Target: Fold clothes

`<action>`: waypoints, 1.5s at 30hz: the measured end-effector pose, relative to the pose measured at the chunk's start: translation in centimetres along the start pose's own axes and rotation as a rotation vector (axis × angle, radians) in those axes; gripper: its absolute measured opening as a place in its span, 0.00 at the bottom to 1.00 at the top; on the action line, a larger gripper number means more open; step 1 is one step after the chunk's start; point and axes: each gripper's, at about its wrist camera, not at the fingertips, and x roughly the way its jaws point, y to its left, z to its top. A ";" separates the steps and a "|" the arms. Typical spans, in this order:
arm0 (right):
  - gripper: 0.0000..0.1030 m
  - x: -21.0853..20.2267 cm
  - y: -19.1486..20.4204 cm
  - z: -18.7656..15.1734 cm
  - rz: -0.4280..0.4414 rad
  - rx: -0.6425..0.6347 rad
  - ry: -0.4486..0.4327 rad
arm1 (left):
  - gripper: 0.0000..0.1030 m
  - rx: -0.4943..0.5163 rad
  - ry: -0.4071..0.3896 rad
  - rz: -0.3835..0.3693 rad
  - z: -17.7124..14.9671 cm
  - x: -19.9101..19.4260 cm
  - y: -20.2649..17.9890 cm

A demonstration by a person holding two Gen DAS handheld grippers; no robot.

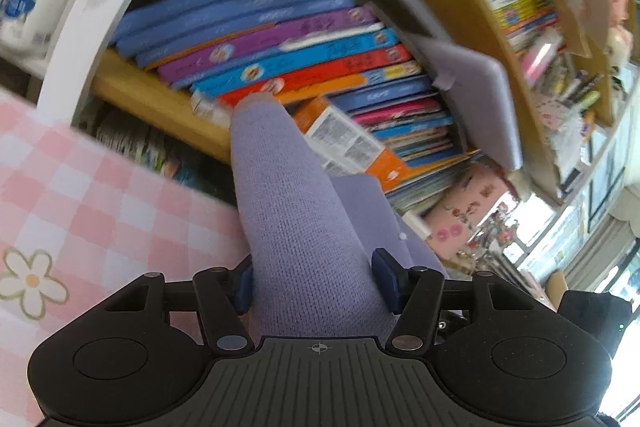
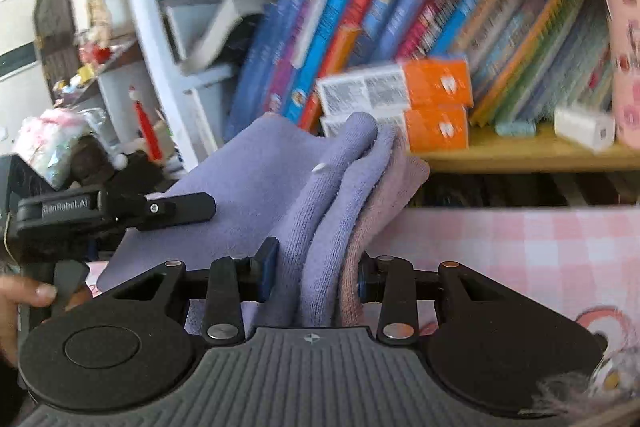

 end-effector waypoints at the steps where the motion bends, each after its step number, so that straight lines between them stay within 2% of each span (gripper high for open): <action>1: 0.33 0.3 -0.4 0.0 -0.005 0.022 0.016 | 0.56 -0.012 0.010 0.009 0.0 0.2 0.2; 3: 0.36 0.4 -1.3 -0.1 0.007 0.079 0.031 | 0.57 -0.032 0.017 0.015 -0.1 0.3 0.6; 6: 0.47 0.3 -2.0 -0.2 0.008 0.142 0.034 | 0.59 -0.053 0.015 0.024 -0.1 0.2 0.8; 8: 0.60 -0.1 -2.0 -0.4 -0.007 0.151 0.022 | 0.59 -0.052 -0.002 0.036 -0.3 -0.3 0.7; 9: 0.73 -0.5 -2.0 -0.5 -0.016 0.154 0.013 | 0.60 -0.044 -0.018 0.044 -0.4 -0.8 0.6; 10: 0.77 -1.0 -2.0 -0.6 -0.022 0.156 0.005 | 0.60 -0.016 -0.042 0.061 -0.6 -1.5 0.2; 14: 0.78 -3.1 -1.9 -1.3 -0.054 0.154 -0.026 | 0.67 0.117 -0.178 0.124 -1.5 -4.7 -1.7; 18: 0.78 -5.1 -0.8 -1.8 -0.107 0.098 -0.069 | 0.74 0.112 -0.248 0.112 -2.4 -7.3 -2.2; 24: 0.79 -8.0 1.2 -3.2 -0.156 0.033 -0.093 | 0.74 0.146 -0.247 0.177 -4.0 -8.8 -4.0; 26: 0.79 -8.9 2.0 -3.8 -0.174 0.006 -0.088 | 0.79 0.169 -0.246 0.198 -4.8 -9.3 -4.9; 29: 0.81 -10.4 3.4 -4.7 -0.208 -0.046 -0.091 | 0.80 0.212 -0.244 0.233 -6.0 -10.1 -6.4; 34: 0.87 -12.8 5.3 -6.0 -0.269 -0.115 -0.114 | 0.87 0.237 -0.237 0.267 -8.2 -11.6 -8.6; 38: 0.93 -14.1 6.2 -6.6 -0.313 -0.160 -0.130 | 0.88 0.243 -0.231 0.296 -9.1 -12.3 -9.4; 45: 0.96 -15.4 6.1 -6.9 -0.344 -0.155 -0.146 | 0.91 0.286 -0.205 0.359 -9.7 -12.2 -10.2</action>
